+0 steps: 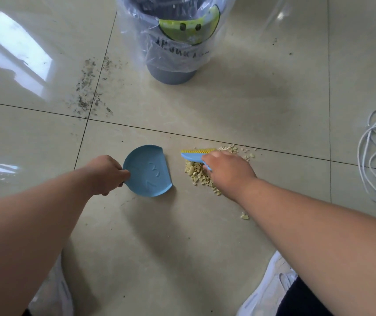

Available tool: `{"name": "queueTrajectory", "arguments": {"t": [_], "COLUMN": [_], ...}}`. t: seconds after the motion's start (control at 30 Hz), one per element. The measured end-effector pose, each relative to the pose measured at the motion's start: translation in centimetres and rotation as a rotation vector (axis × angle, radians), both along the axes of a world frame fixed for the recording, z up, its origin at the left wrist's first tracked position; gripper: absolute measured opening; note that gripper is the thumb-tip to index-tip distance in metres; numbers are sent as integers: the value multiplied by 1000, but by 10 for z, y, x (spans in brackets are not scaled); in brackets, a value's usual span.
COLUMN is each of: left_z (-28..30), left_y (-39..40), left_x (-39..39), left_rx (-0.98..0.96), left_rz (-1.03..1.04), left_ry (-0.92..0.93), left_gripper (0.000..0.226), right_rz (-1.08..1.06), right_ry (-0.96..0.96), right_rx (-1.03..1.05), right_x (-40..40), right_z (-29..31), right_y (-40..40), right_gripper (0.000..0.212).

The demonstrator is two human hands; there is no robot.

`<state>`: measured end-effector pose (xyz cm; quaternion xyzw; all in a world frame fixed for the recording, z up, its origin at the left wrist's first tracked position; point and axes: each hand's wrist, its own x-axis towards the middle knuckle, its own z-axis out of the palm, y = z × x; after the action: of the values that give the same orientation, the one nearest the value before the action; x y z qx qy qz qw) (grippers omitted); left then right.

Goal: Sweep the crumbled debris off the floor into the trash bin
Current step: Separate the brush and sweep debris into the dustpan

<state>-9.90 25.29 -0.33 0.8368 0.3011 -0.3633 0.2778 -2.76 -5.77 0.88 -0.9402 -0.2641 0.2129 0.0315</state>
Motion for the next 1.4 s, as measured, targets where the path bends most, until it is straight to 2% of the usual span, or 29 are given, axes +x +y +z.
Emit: {"name": "queueTrajectory", "arguments": {"t": [0.27, 0.47, 0.77, 0.9, 1.0, 1.1, 1.23, 1.4], "left_z": [1, -5, -11, -11, -11, -9, -7, -6], "left_y": [6, 7, 5, -4, -6, -7, -8, -11], "left_x": [-6, -3, 20, 33, 35, 34, 33, 32], "left_rx": [-42, -89, -86, -81, -61, -46, -27, -12], "left_rz": [15, -59, -124, -123, -110, -105, -98, -111], "left_ry": [-6, -71, -76, -83, -72, -55, -43, -18], "left_gripper": [25, 4, 5, 10, 15, 19, 22, 22], "right_rz": [-263, -265, -25, -215, -385, -489, -513, -428], "right_ry": [-127, -35, 48, -61, -183, -195, -130, -68], "right_rx": [-54, -70, 62, 109, 23, -75, -116, -53], "right_x": [34, 33, -15, -4, 13, 23, 24, 8], "right_z": [7, -8, -8, -4, 1, 3, -5, -15], "right_y": [-39, -41, -8, -34, -69, -101, -115, -78], "right_gripper": [27, 33, 37, 37, 31, 24, 24, 28]}}
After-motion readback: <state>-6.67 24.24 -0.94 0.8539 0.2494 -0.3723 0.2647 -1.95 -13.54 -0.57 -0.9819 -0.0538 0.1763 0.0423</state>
